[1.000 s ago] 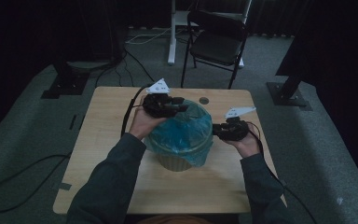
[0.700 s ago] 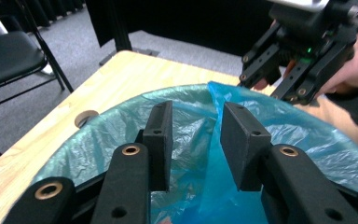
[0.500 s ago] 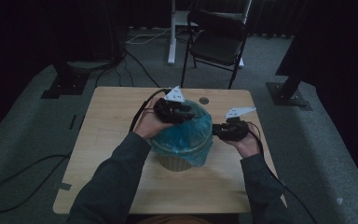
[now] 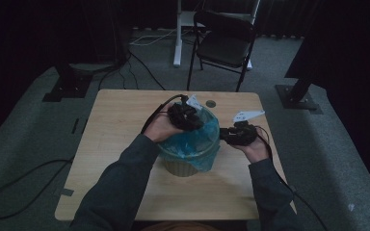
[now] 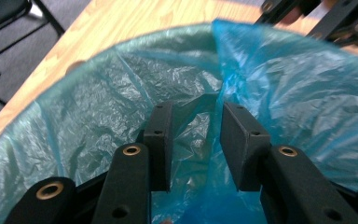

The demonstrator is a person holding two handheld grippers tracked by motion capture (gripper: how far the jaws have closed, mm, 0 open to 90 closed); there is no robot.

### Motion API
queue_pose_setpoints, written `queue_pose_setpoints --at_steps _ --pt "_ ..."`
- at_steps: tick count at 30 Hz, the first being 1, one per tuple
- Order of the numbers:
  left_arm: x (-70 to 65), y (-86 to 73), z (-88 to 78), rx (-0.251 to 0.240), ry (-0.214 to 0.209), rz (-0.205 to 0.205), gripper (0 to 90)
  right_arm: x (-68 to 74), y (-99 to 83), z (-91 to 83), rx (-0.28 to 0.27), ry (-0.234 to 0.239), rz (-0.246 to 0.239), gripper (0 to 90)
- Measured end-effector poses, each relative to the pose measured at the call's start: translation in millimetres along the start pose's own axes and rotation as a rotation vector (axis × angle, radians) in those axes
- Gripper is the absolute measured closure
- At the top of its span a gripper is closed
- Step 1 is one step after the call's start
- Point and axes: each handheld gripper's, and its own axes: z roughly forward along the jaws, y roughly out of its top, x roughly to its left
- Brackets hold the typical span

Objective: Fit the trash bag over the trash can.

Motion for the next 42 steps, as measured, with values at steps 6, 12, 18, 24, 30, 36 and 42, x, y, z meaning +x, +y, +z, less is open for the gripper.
queue_pose_setpoints --at_steps 6,12,18,24,30,36,42 --pt "0.0 0.9 7.3 0.067 0.029 -0.004 63.6 0.3 -0.1 -0.4 -0.001 0.002 -0.002 69.6" --pt "-0.8 1.6 15.7 0.149 0.071 -0.001 61.9 1.1 -0.3 -0.9 0.0 0.006 -0.008 69.3" --pt "2.2 0.0 16.2 0.188 0.197 -0.032 60.7 2.4 -0.6 0.3 0.002 0.014 -0.019 69.0" --pt "3.8 -3.3 18.2 0.232 0.173 -0.021 61.1 3.0 -0.2 0.9 0.003 0.018 -0.02 68.8" --pt "3.3 -1.1 10.2 0.132 0.136 -0.038 60.8 3.3 -0.3 1.3 0.008 0.014 -0.024 68.6" --pt "9.6 -5.9 -15.0 -0.09 0.132 -0.124 60.9 1.2 -1.2 -2.5 -0.004 0.015 -0.017 68.0" --pt "16.2 -16.6 -42.5 -0.242 0.186 -0.197 60.9 0.9 -1.2 -3.1 -0.004 0.013 -0.017 67.7"
